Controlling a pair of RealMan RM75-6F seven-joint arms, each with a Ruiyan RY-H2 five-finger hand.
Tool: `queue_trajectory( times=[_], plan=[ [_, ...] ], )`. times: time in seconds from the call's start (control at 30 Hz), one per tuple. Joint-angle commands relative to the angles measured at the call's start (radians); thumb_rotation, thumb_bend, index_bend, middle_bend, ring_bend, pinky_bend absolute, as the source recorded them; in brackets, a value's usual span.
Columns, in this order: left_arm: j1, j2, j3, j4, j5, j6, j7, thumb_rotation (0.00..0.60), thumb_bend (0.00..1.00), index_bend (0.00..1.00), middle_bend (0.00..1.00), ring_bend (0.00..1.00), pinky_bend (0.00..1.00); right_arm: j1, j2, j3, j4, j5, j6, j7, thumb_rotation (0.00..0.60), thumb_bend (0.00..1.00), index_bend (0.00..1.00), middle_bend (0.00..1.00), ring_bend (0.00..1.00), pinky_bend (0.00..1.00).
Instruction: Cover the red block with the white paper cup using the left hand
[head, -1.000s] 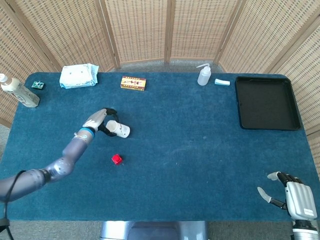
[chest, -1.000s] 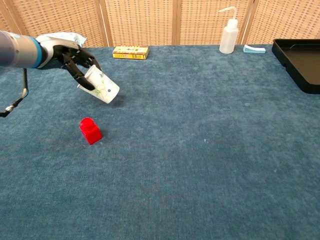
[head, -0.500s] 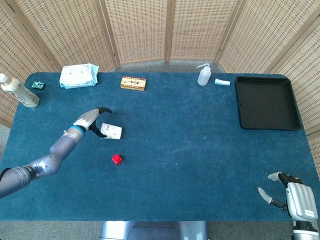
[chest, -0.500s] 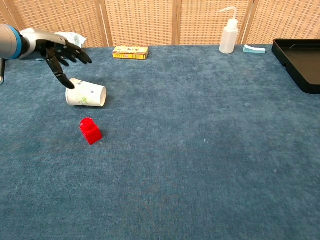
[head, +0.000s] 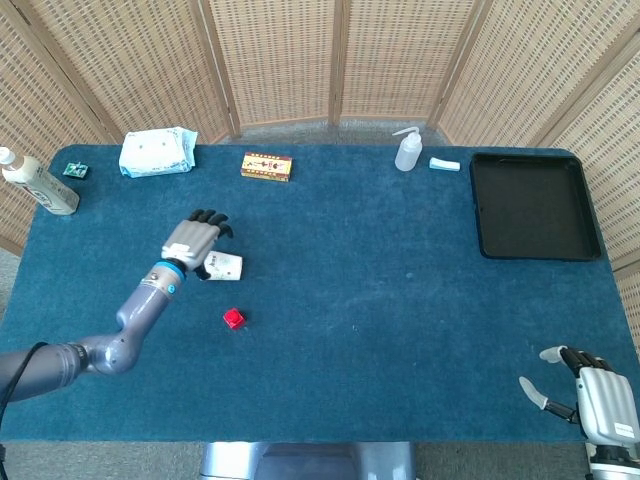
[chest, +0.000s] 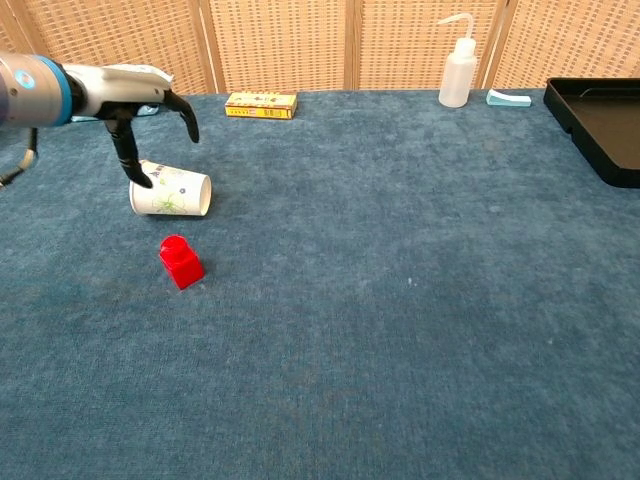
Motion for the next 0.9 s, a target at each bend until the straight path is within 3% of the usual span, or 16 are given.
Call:
queue_trajectory(
  times=[0.03,0.57,0.9],
  plan=[
    [-0.009,-0.029,0.004,0.002,-0.015,0.027,0.021,0.6,0.16,0.27,0.1,0.0,0.03,0.0,0.001,0.0,0.0,0.0,-0.002,0.001,0.146,0.28,0.4,0.42,0.4,0.38],
    [-0.019,-0.136,0.005,0.064,-0.078,0.074,0.094,0.6,0.19,0.28,0.1,0.0,0.03,-0.013,0.008,-0.001,0.005,0.008,0.008,0.008,0.143,0.28,0.4,0.42,0.4,0.38],
    [0.001,-0.178,0.009,0.091,-0.079,0.091,0.113,0.6,0.24,0.4,0.1,0.0,0.03,-0.013,0.008,0.001,0.008,0.017,0.0,0.013,0.143,0.28,0.4,0.42,0.4,0.38]
  ],
)
